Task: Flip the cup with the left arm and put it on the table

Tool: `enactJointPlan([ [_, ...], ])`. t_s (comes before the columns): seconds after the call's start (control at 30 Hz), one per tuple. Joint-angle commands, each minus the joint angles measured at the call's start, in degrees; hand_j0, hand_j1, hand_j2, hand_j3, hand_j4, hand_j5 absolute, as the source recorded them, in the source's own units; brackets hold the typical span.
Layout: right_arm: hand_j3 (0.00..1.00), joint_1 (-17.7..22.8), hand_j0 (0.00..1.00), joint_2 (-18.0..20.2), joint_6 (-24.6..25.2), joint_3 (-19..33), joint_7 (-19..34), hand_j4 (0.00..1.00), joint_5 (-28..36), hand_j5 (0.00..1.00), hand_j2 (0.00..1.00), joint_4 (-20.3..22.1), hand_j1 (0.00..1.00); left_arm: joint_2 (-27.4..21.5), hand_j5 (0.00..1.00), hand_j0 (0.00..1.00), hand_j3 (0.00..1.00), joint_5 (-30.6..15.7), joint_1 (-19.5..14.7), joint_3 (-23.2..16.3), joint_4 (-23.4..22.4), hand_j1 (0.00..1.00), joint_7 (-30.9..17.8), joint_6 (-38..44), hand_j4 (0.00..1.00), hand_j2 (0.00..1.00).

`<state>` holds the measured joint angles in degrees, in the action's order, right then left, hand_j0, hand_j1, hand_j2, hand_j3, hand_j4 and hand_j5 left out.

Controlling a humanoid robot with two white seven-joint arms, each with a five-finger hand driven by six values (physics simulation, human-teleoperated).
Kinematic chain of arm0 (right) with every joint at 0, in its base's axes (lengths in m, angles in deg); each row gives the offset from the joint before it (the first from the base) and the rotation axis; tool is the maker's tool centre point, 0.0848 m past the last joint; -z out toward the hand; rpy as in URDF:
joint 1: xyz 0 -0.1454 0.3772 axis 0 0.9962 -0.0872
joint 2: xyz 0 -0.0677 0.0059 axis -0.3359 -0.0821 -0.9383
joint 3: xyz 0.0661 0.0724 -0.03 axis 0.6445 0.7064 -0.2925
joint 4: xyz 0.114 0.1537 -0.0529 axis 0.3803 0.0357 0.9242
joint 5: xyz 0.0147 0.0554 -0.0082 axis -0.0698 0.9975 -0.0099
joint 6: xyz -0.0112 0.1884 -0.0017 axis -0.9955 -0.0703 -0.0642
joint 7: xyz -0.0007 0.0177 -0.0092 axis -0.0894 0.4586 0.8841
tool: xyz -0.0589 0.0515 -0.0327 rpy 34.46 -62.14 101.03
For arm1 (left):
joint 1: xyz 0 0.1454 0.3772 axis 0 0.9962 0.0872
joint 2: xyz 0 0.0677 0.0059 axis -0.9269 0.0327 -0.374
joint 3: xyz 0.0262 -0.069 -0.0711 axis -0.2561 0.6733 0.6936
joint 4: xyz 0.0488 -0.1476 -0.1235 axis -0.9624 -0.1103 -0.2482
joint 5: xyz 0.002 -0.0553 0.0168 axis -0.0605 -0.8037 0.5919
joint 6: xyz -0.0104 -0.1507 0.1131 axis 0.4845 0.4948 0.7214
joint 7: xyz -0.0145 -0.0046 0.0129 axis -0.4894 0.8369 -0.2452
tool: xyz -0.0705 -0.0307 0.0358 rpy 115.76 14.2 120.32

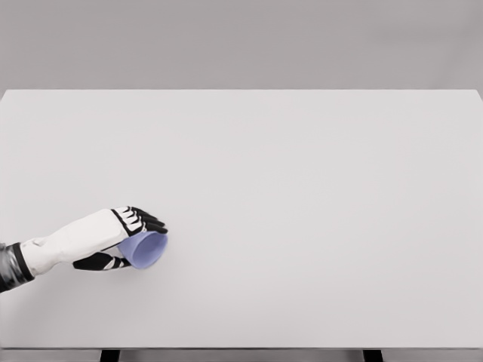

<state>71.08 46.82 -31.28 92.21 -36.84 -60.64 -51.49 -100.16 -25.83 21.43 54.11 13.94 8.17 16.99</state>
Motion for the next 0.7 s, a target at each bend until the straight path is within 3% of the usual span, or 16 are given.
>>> enactJointPlan([
  [0.0,1.0,0.0,1.0,0.0,0.0,0.0,0.0,1.0,0.0,1.0,1.0,0.0,1.0,0.0,0.73,0.73,0.73,-0.4,0.0,0.0,-0.5,0.73,0.1,0.0,0.73,0.73],
  [0.1,1.0,0.0,1.0,0.0,0.0,0.0,0.0,1.0,0.0,1.0,1.0,0.0,1.0,-0.1,0.67,0.67,0.67,-1.1,-0.3,0.0,-0.5,0.67,0.1,0.0,0.67,0.67],
  [0.33,1.0,0.0,1.0,0.0,0.0,0.0,0.0,1.0,0.0,1.0,1.0,0.0,1.0,-0.8,0.59,0.59,0.59,-9.6,-1.6,0.4,-0.2,0.59,0.1,0.0,0.59,0.59],
  [0.53,1.0,0.0,1.0,0.0,0.0,0.0,0.0,1.0,0.0,1.0,1.0,0.0,1.0,-2.6,0.58,0.58,0.58,-18.1,-3.0,0.6,-0.6,0.58,0.0,0.0,0.58,0.58],
  [0.67,1.0,0.0,1.0,0.0,0.0,0.0,0.0,1.0,0.0,1.0,1.0,0.0,1.0,-3.6,0.58,0.58,0.58,-21.9,-3.1,0.6,-3.1,0.58,-0.1,0.0,0.58,0.58],
])
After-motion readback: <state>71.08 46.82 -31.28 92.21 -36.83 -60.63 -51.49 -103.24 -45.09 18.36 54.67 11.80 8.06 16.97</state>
